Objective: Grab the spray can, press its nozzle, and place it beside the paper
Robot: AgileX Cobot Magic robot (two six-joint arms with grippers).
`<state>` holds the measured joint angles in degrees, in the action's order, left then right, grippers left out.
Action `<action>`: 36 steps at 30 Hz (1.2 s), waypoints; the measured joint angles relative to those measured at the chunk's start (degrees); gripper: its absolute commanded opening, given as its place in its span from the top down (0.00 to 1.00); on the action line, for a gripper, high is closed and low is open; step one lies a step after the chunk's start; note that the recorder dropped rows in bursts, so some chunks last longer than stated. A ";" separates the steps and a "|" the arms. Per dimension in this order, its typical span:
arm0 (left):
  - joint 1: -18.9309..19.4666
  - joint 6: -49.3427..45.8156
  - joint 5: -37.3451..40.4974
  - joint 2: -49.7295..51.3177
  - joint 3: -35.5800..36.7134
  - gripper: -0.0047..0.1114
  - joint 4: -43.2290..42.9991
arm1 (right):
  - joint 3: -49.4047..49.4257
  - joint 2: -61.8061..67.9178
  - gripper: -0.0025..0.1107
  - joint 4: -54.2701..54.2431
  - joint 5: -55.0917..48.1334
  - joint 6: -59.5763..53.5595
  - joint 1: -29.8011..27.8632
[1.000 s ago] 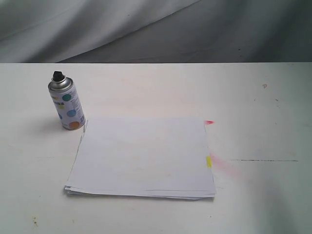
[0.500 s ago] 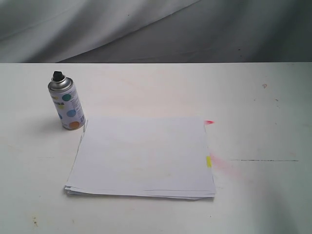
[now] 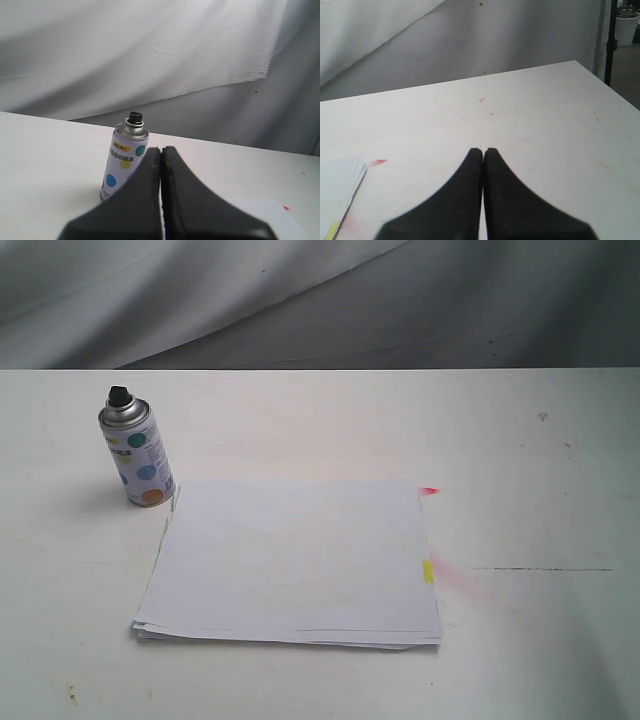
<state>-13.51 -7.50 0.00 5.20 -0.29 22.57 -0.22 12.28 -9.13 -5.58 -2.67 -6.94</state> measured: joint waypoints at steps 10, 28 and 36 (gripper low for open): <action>0.00 0.00 0.00 0.00 0.00 0.96 0.00 | 0.00 0.00 0.98 0.00 0.00 0.48 0.00; 0.00 -1.06 8.34 0.00 0.00 0.96 -12.08 | 0.00 0.00 0.98 0.00 0.00 0.48 0.00; 0.00 -1.06 11.30 0.00 0.00 0.96 -12.65 | 0.00 0.00 0.98 0.00 0.00 0.48 0.00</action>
<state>-13.51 -8.56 11.30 5.20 -0.29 9.92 -0.22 12.28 -9.13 -5.58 -2.19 -6.94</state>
